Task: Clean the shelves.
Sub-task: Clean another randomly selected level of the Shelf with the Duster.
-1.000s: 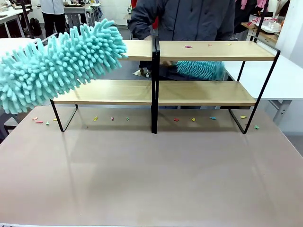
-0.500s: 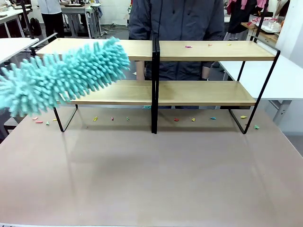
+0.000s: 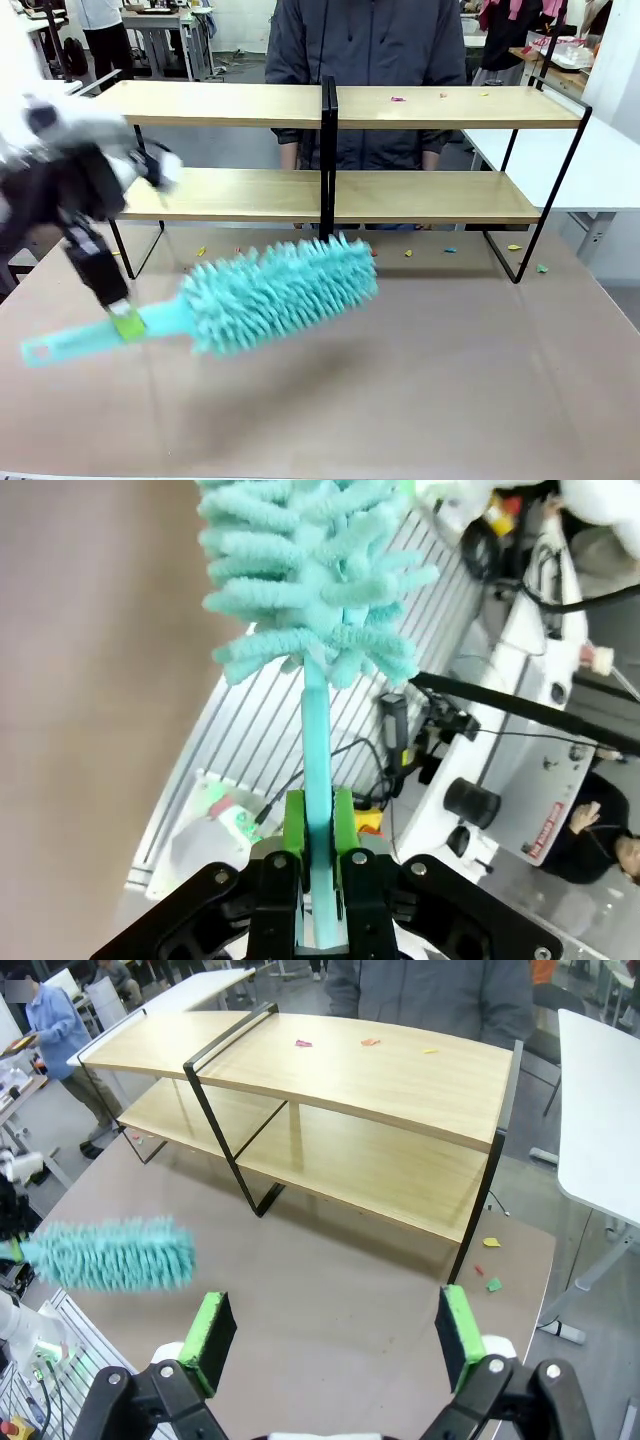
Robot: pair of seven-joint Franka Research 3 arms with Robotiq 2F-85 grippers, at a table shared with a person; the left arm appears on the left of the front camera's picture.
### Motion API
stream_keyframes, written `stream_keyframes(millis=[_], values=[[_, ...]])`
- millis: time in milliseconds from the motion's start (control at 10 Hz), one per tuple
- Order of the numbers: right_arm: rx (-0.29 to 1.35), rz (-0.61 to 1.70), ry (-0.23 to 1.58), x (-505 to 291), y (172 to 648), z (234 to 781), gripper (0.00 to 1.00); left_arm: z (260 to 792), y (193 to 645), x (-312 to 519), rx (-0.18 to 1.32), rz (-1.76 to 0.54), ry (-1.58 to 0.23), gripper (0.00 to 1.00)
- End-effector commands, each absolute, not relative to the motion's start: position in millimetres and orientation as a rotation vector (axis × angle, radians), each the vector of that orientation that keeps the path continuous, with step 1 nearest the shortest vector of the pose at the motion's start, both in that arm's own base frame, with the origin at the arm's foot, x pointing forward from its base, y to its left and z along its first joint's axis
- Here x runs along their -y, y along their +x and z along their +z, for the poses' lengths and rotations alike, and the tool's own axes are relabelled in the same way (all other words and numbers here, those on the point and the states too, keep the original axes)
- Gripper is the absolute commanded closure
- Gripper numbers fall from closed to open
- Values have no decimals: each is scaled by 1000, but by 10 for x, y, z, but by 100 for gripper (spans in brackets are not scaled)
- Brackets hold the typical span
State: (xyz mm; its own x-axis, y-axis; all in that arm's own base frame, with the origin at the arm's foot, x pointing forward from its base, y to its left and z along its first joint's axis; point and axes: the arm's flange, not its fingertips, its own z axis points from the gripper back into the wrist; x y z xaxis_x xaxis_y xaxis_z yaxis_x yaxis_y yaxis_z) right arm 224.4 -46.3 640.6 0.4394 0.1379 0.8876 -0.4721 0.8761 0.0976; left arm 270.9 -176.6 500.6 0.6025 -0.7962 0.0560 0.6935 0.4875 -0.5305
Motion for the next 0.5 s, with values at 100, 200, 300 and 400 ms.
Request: stream_keyframes(millis=[100, 200, 300, 400], values=[[1054, 388, 356, 465, 2250, 6411, 0, 5109, 2725, 1783, -126, -934, -503, 88], [1054, 388, 356, 465, 2250, 6411, 0, 5306, 2701, 1558, -224, -961, -490, 88], [1054, 388, 356, 465, 2250, 6411, 0, 4945, 2640, 2020, -193, -956, -496, 88], [1054, 388, 356, 465, 2250, 6411, 0, 4945, 2640, 2020, -193, -956, -496, 88]])
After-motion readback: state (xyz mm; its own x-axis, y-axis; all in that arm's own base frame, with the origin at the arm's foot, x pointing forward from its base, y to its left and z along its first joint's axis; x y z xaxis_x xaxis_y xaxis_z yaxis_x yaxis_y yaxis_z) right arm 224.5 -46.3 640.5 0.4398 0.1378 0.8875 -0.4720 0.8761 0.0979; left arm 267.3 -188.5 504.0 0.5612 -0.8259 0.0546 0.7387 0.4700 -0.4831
